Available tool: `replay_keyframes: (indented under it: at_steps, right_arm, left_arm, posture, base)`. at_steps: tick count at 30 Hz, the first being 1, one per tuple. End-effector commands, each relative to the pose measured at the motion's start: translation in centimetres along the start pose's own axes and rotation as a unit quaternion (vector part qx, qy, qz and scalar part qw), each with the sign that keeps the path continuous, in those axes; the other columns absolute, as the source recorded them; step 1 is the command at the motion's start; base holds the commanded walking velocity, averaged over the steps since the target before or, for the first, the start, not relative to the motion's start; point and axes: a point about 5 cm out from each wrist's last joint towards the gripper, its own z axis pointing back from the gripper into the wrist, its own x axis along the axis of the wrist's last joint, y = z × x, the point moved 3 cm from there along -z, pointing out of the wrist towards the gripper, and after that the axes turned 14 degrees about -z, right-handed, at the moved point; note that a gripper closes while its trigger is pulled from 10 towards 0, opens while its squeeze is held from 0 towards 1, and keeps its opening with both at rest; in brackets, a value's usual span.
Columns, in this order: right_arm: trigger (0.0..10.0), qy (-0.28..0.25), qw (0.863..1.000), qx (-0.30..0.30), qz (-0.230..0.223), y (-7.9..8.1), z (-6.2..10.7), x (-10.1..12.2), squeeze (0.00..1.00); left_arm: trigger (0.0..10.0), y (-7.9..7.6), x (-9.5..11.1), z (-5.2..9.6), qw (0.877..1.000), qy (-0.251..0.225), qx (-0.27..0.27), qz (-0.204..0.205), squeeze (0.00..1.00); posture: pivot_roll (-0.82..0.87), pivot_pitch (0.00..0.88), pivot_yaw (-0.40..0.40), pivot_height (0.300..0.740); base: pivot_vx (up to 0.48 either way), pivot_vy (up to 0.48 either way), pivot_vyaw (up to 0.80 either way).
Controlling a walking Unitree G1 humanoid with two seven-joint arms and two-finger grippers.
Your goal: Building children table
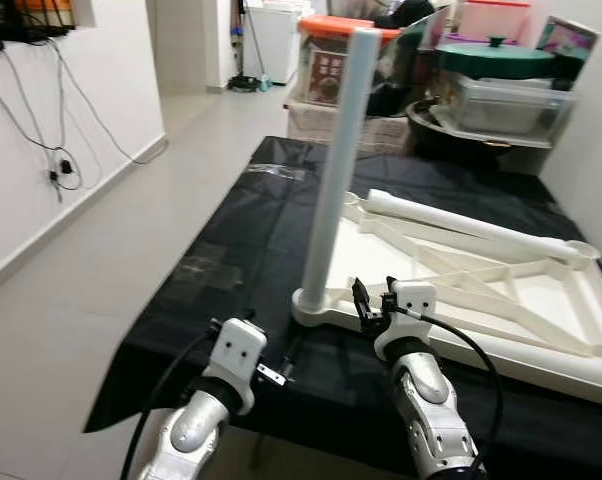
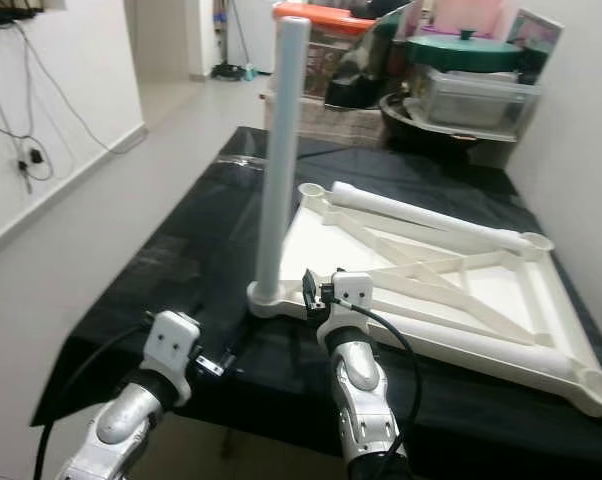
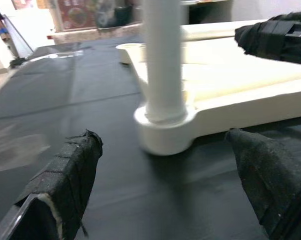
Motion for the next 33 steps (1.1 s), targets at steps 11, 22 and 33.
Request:
replay_keyframes:
  at_steps: [11, 22, 33]
  right_arm:
    - [10.0, 0.013, 1.0, -0.005, 0.002, -0.6, 0.3, -0.6, 0.0]
    - [10.0, 0.024, 0.999, 0.024, -0.014, 0.1, 0.1, -0.8, 0.0]
    - [10.0, 0.027, 0.998, 0.041, -0.026, -0.4, -0.8, 0.0, 0.0]
  left_arm:
    - [10.0, -0.9, -0.7, -0.2, 1.0, 0.021, -0.014, 0.006, 0.0]
    - [10.0, -1.0, -0.9, -0.1, 0.999, 0.026, -0.015, 0.016, 0.0]
    - [10.0, -1.1, -0.9, 0.0, 0.999, 0.026, -0.018, 0.019, 0.0]
  posture:
    - [0.11, 0.0, -0.068, 0.74]
    - [0.11, 0.0, -0.071, 0.74]
    - [0.11, 0.0, -0.07, 0.74]
  base:
    - [0.0, -0.48, 0.0]
    - [0.0, -0.257, 0.0]
    - [0.0, 0.0, 0.0]
